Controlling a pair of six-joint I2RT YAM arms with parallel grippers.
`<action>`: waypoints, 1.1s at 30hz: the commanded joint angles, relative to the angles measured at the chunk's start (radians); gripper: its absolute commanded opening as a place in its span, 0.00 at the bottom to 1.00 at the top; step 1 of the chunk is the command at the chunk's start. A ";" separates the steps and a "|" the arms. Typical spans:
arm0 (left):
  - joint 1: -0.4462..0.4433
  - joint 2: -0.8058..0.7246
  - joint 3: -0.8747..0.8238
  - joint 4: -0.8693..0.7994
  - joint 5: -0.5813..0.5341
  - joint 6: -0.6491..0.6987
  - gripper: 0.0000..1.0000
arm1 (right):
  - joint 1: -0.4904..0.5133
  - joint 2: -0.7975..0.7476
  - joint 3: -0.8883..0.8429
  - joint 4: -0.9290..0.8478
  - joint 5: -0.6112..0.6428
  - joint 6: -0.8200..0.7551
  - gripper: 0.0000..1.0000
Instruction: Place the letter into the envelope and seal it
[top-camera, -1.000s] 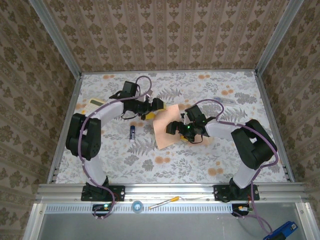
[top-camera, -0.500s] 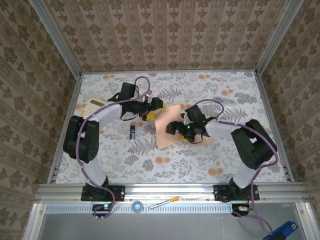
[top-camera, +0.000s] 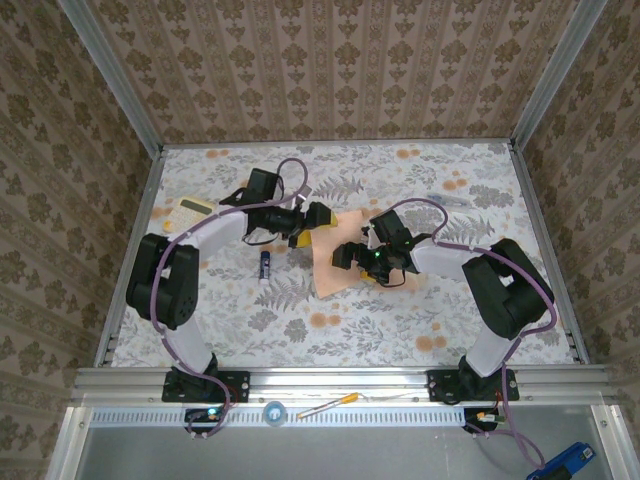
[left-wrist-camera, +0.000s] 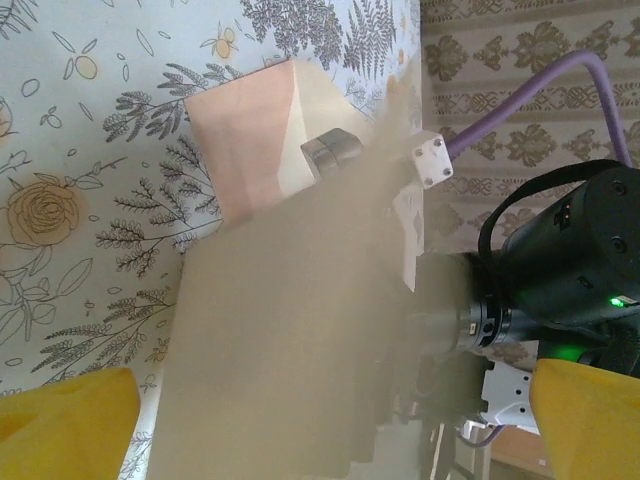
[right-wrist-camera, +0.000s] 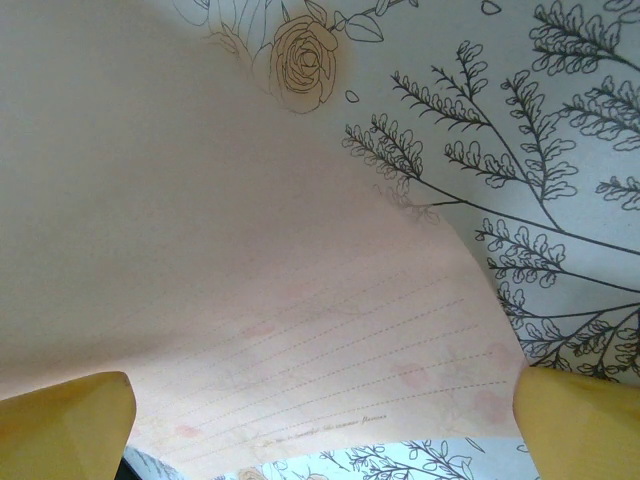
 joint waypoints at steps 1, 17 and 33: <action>-0.002 -0.015 0.020 -0.022 0.020 0.033 1.00 | -0.001 0.050 -0.025 -0.036 0.013 -0.008 1.00; 0.003 0.023 0.160 -0.357 -0.210 0.275 1.00 | -0.001 0.050 -0.028 -0.033 0.013 -0.007 1.00; 0.002 0.055 0.137 -0.411 -0.386 0.340 0.78 | -0.001 0.046 -0.038 -0.030 0.016 -0.006 1.00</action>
